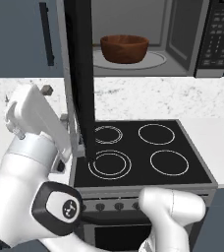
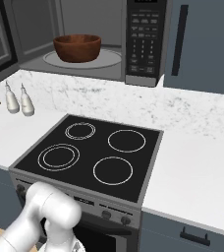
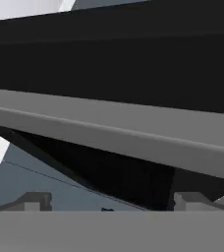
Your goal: Pick the sweet potato from the sink and place it in the bowl. Then pick the bowl and place it in the microwave. Then close the microwave door and press the start button.
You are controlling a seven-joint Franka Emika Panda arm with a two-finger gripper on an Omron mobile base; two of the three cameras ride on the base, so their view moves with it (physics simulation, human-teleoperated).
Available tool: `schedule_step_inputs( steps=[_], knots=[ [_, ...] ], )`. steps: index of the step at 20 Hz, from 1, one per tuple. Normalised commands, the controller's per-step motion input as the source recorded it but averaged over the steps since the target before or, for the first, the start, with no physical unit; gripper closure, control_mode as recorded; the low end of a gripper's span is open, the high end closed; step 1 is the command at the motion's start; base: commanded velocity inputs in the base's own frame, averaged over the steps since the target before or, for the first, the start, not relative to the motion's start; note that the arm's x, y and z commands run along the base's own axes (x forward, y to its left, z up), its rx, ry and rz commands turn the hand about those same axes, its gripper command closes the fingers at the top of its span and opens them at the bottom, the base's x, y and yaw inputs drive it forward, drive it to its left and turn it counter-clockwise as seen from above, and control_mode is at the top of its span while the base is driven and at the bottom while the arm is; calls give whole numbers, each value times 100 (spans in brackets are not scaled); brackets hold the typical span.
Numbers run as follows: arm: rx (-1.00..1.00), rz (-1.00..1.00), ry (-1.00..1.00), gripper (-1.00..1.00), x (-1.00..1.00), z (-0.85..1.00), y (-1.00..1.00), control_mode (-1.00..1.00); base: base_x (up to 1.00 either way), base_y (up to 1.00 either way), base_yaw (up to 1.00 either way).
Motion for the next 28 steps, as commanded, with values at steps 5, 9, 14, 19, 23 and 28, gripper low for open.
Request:
schedule_step_inputs(
  steps=[5,9,14,19,23,28],
  knots=[
    [31,0,10,-100,4,10,-100,-100,0,0,0],
    [30,0,20,-100,29,0,-100,-100,0,0,0],
    [24,0,7,-100,27,9,-96,-100,0,0,0],
    [12,2,0,-100,72,0,-48,-100,0,0,0],
    [6,2,0,-100,99,-1,-26,-100,0,0,0],
    [1,0,0,-100,73,0,-8,-100,0,0,0]
  ],
)
